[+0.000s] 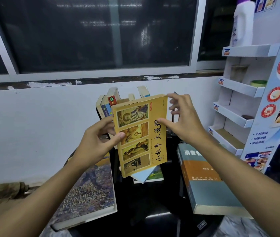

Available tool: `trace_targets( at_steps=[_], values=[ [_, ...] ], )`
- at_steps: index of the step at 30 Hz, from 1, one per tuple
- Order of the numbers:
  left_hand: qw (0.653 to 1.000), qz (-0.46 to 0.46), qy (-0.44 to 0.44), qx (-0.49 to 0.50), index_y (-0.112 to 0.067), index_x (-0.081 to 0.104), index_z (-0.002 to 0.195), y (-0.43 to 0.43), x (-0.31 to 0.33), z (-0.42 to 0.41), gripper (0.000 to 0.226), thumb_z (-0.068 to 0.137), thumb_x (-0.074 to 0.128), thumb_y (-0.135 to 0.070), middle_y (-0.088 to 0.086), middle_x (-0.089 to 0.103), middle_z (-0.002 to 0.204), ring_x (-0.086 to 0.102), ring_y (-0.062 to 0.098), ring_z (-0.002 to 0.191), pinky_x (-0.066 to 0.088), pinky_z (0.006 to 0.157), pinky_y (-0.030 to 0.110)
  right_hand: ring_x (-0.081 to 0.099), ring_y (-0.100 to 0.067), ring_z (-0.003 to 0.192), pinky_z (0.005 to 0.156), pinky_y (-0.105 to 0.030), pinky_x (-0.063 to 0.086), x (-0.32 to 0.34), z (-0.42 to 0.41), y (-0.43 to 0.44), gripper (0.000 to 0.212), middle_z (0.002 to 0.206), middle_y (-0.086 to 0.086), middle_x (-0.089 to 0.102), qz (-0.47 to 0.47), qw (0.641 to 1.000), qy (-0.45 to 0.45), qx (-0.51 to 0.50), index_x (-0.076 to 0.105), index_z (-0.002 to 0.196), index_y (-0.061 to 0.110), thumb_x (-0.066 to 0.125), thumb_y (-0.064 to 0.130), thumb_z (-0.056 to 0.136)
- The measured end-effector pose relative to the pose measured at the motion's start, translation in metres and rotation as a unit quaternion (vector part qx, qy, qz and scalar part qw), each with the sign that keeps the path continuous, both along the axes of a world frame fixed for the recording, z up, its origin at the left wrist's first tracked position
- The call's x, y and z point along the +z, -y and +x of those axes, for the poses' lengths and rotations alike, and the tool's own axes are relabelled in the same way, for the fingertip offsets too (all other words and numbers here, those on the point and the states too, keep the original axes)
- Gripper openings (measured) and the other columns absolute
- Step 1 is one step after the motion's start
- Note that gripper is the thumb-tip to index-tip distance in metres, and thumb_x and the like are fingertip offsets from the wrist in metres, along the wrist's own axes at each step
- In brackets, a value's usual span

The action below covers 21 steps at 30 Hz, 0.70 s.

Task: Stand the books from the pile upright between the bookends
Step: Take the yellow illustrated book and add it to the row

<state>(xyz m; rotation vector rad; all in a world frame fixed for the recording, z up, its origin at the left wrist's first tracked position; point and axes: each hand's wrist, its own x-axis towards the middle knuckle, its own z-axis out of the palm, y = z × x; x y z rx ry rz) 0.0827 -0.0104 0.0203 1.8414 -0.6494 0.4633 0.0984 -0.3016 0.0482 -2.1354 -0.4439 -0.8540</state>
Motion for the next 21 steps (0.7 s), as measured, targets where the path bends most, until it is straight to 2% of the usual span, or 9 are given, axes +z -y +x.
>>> trace_targets(
  at_steps=[2,4,6,8,10,12,15,18,21],
  values=[
    [1.0,0.018,0.005,-0.015,-0.027,0.065,0.13,0.001,-0.002,-0.002,0.041,0.091,0.075,-0.035,0.005,0.071,0.104,0.065,0.03,0.094,0.059,0.076,0.058,0.046,-0.007,0.106,0.09,-0.009,0.042,0.0,-0.002,-0.008,0.089,0.126,0.005,0.034,-0.012,0.999,0.015,-0.036,0.034,0.149,0.026,0.086,0.033,0.078],
    [0.999,0.025,0.003,-0.022,-0.028,0.067,0.128,0.002,-0.003,-0.004,0.036,0.092,0.073,-0.031,0.004,0.069,0.097,0.065,0.031,0.094,0.06,0.074,0.057,0.044,-0.006,0.105,0.087,-0.01,0.042,0.0,-0.008,-0.015,0.09,0.123,0.006,0.035,-0.038,0.998,0.038,-0.046,0.029,0.153,0.029,0.083,0.034,0.081],
    [0.999,0.033,-0.004,-0.029,-0.028,0.067,0.128,0.003,-0.003,-0.005,0.036,0.092,0.071,-0.03,0.0,0.068,0.092,0.065,0.031,0.094,0.062,0.077,0.052,0.044,-0.003,0.104,0.088,-0.014,0.046,0.003,-0.015,-0.023,0.086,0.119,0.009,0.036,-0.068,0.996,0.053,-0.02,0.029,0.155,0.032,0.078,0.036,0.085],
    [0.998,0.037,-0.01,-0.039,-0.027,0.068,0.129,0.004,-0.004,-0.008,0.037,0.092,0.071,-0.029,-0.006,0.068,0.089,0.066,0.03,0.094,0.064,0.078,0.047,0.046,-0.005,0.109,0.095,-0.027,0.052,0.005,-0.022,-0.03,0.078,0.12,0.008,0.038,-0.1,0.992,0.071,0.012,0.034,0.154,0.031,0.075,0.04,0.088],
    [0.998,0.033,-0.018,-0.05,-0.027,0.067,0.132,0.006,-0.005,-0.011,0.041,0.091,0.072,-0.028,-0.007,0.071,0.098,0.066,0.03,0.099,0.064,0.078,0.045,0.047,-0.009,0.115,0.098,-0.036,0.053,0.008,-0.027,-0.036,0.074,0.123,0.004,0.04,-0.119,0.99,0.073,0.031,0.04,0.151,0.031,0.072,0.049,0.087],
    [0.998,0.031,-0.02,-0.06,-0.029,0.065,0.135,0.007,-0.007,-0.013,0.044,0.091,0.073,-0.027,-0.002,0.073,0.114,0.066,0.033,0.106,0.064,0.078,0.047,0.046,-0.009,0.12,0.101,-0.038,0.052,0.011,-0.032,-0.041,0.078,0.124,0.005,0.039,-0.117,0.991,0.044,0.038,0.04,0.149,0.035,0.069,0.062,0.082],
    [0.997,0.026,-0.028,-0.073,-0.028,0.062,0.139,0.01,-0.011,-0.017,0.053,0.089,0.076,-0.024,0.003,0.07,0.122,0.064,0.032,0.11,0.064,0.079,0.047,0.044,-0.006,0.125,0.104,-0.038,0.051,0.014,-0.041,-0.048,0.092,0.127,0.01,0.036,-0.097,0.994,-0.001,0.041,0.037,0.148,0.039,0.067,0.078,0.07],
    [0.997,0.012,-0.038,-0.072,-0.02,0.058,0.143,0.016,-0.013,-0.023,0.064,0.083,0.079,-0.024,-0.004,0.065,0.129,0.064,0.01,0.106,0.064,0.075,0.033,0.043,-0.004,0.123,0.101,-0.037,0.053,0.017,-0.049,-0.053,0.095,0.127,0.012,0.034,-0.094,0.995,-0.011,0.032,0.036,0.146,0.04,0.067,0.081,0.067],
    [0.996,0.009,-0.037,-0.083,-0.023,0.057,0.144,0.021,-0.015,-0.026,0.066,0.082,0.079,-0.024,-0.012,0.061,0.13,0.064,0.007,0.103,0.064,0.072,0.03,0.046,-0.003,0.125,0.1,-0.028,0.052,0.018,-0.054,-0.051,0.085,0.128,0.012,0.036,-0.082,0.995,-0.021,0.058,0.038,0.145,0.04,0.071,0.073,0.073]
  ],
)
